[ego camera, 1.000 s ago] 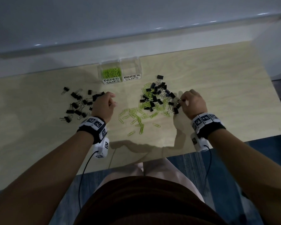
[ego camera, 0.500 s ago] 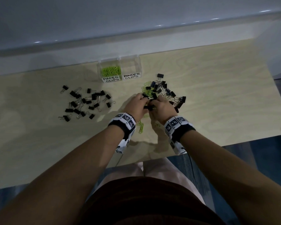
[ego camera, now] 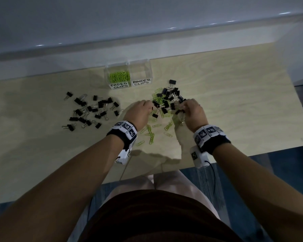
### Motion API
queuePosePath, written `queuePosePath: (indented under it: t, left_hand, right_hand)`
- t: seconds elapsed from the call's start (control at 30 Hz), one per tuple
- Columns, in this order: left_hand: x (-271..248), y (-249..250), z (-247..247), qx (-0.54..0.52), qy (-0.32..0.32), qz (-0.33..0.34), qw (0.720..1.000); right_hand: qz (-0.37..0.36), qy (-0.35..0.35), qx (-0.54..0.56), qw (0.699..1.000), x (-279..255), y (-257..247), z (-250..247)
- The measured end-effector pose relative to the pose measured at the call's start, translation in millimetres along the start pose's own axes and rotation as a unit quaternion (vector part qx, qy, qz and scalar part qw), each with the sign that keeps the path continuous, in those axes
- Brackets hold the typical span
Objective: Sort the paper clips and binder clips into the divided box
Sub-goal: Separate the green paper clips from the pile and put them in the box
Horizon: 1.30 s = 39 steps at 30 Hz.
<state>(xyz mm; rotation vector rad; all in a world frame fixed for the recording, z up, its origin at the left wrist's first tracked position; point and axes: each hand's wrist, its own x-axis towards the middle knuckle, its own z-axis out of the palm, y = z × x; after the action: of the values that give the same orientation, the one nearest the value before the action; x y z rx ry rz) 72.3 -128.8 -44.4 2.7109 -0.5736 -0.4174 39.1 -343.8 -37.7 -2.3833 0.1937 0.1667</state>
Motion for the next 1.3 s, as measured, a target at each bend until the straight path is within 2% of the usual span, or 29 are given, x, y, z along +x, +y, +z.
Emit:
queuePosePath:
  t: [0.1, 0.17, 0.23, 0.37, 0.57, 0.73, 0.87, 0.93, 1.0, 1.07, 1.2, 1.3]
  left_hand:
    - [-8, -9, 0, 0.014, 0.047, -0.033, 0.998]
    - [-11, -8, 3, 0.041, 0.065, -0.042, 0.996]
    - [-10, 2, 5, 0.039, 0.060, -0.039, 0.997]
    - [-5, 26, 12, -0.002, 0.039, -0.049, 0.998]
    - [-3, 31, 14, -0.038, 0.026, -0.082, 0.996]
    - [-16, 10, 1, -0.118, 0.037, -0.098, 0.987]
    - [-22, -31, -14, -0.134, 0.074, -0.129, 0.980]
    - [-23, -51, -18, -0.103, 0.090, -0.140, 0.981]
    - [-21, -63, -20, -0.043, 0.099, -0.144, 0.984]
    - [-16, -59, -22, -0.015, 0.102, -0.134, 0.986]
    - [4, -21, -20, -0.045, 0.067, -0.048, 0.996]
    - [23, 7, -12, -0.064, 0.039, -0.005, 0.997]
  right_hand:
    - [0.050, 0.029, -0.048, 0.997, 7, 11, -16]
    - [0.041, 0.043, -0.099, 0.993, 9, 12, -17]
    - [0.001, 0.054, -0.126, 0.991, 8, 4, -9]
    - [-0.050, 0.011, -0.184, 0.982, 3, -23, 19]
    - [0.005, -0.037, -0.241, 0.970, 11, -41, 45]
    - [-0.013, -0.029, -0.216, 0.976, 9, -43, 44]
    - [-0.070, -0.022, -0.162, 0.984, 1, -37, 39]
    - [-0.078, -0.015, -0.113, 0.990, 0, -30, 34]
    - [-0.057, 0.001, -0.062, 0.996, 1, -22, 26]
    - [-0.005, 0.016, -0.035, 0.999, 4, -14, 16]
    - [0.103, 0.050, 0.011, 0.993, 12, -2, -6]
    - [0.132, 0.079, -0.023, 0.988, 17, 6, -19]
